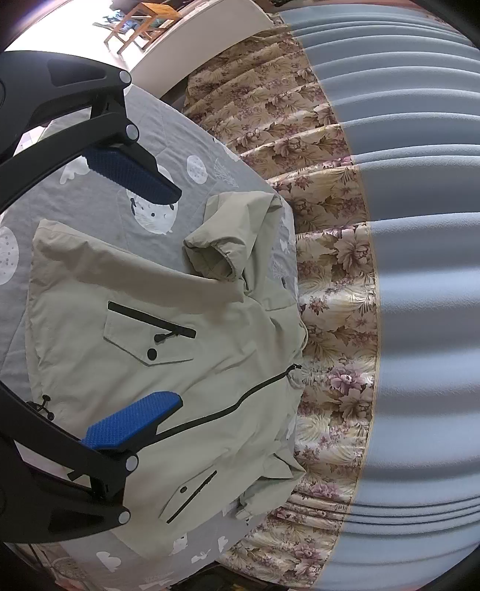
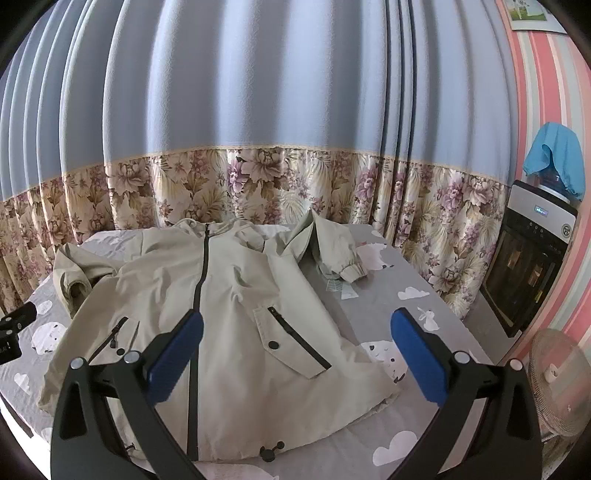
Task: Fold large clothes
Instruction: 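Move both grippers toward the beige jacket's sleeve and hem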
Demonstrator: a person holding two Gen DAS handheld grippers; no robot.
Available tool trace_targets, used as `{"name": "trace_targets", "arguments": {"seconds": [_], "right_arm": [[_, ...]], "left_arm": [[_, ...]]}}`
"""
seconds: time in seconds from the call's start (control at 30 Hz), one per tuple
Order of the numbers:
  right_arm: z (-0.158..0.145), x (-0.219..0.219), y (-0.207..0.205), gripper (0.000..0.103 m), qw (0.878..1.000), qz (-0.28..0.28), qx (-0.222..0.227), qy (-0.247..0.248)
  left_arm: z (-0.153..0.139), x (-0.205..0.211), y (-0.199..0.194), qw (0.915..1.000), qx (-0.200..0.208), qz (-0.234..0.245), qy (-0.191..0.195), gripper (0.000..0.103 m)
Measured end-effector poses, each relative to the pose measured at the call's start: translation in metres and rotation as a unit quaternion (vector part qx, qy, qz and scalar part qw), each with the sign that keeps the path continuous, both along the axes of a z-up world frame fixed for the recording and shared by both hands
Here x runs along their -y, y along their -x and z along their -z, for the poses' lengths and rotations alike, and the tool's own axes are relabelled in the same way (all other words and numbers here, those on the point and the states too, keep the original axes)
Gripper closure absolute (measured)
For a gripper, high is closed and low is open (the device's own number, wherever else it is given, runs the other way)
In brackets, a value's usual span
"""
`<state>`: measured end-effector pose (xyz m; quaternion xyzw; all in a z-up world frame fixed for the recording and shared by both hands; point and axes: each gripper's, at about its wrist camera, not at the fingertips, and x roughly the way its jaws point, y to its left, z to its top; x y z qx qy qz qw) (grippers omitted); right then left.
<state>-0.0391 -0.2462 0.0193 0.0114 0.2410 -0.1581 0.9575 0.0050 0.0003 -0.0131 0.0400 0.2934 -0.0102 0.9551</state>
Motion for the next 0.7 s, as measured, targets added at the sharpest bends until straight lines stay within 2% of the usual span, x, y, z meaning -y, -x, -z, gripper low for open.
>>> {"name": "trace_targets", "arguments": {"seconds": [0.23, 0.37, 0.47, 0.57, 0.7], "right_arm": [[0.003, -0.001, -0.002, 0.002, 1.000, 0.003, -0.002, 0.000], [0.004, 0.000, -0.002, 0.002, 1.000, 0.002, -0.003, 0.000], [0.007, 0.003, -0.006, 0.002, 1.000, -0.005, -0.011, -0.003], [0.012, 0.006, -0.011, 0.002, 1.000, -0.022, -0.009, -0.004], [0.021, 0.014, -0.027, 0.002, 0.997, -0.049, -0.037, -0.039]], "left_arm": [[0.005, -0.005, -0.006, 0.9999, -0.011, -0.007, 0.002, 0.003], [0.006, -0.005, -0.011, 0.9985, -0.051, -0.011, 0.016, 0.003], [0.004, -0.008, -0.012, 0.9992, -0.036, -0.014, 0.006, 0.003], [0.004, -0.013, -0.014, 0.9995, -0.025, -0.019, 0.011, 0.003], [0.007, -0.026, -0.022, 0.9990, -0.016, -0.036, 0.023, 0.003]]}}
